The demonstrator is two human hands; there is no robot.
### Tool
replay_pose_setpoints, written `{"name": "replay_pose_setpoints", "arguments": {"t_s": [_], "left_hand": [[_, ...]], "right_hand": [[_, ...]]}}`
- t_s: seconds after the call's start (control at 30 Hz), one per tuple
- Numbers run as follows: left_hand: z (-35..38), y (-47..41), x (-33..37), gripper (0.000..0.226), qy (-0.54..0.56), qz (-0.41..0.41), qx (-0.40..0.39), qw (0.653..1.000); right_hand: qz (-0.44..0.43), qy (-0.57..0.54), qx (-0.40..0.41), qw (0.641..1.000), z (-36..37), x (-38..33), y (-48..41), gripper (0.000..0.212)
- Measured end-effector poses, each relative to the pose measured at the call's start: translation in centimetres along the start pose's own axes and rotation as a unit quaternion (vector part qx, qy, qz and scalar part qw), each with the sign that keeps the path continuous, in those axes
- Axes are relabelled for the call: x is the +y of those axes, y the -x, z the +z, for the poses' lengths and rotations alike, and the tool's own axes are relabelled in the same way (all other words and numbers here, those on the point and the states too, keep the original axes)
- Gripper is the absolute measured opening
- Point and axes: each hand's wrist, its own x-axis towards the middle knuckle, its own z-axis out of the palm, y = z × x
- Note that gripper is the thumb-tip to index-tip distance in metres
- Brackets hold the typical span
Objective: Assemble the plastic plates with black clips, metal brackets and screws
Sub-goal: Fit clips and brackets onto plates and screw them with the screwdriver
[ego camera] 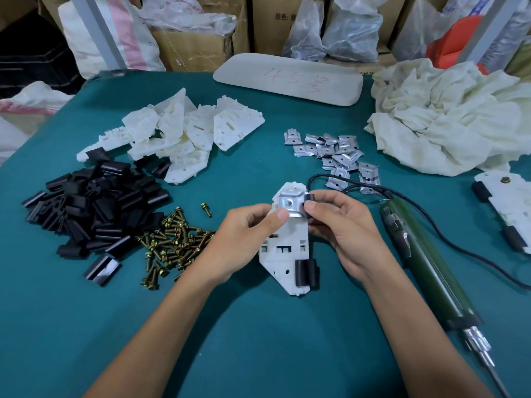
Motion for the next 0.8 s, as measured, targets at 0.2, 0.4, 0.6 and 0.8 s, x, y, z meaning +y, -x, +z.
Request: {"name": "replay_pose_setpoints", "arguments": {"t_s": [0.2, 0.4, 0.6, 0.8], "left_hand": [[-0.18, -0.10, -0.16, 0.040, 0.023, -0.014, 0.013, 1.000], [-0.40, 0.18, -0.10, 0.052, -0.029, 0.022, 0.013, 0.999], [-0.62, 0.45, 0.05, 0.044, -0.079, 0.053, -0.014, 0.995], [-0.71, 0.47, 0.18, 0.047, -0.090, 0.067, -0.024, 0.993]], "right_hand": [[0.012, -0.001, -0.037, 0.999, -0.28, 0.06, 0.02, 0.023], [0.009, -0.008, -0.041, 0.999, -0.19, 0.15, 0.10, 0.040], [-0.001, -0.023, -0.028, 0.999, 0.09, 0.49, 0.22, 0.046], [-0.021, -0.002, -0.009, 1.000, -0.15, 0.83, 0.25, 0.041]]}}
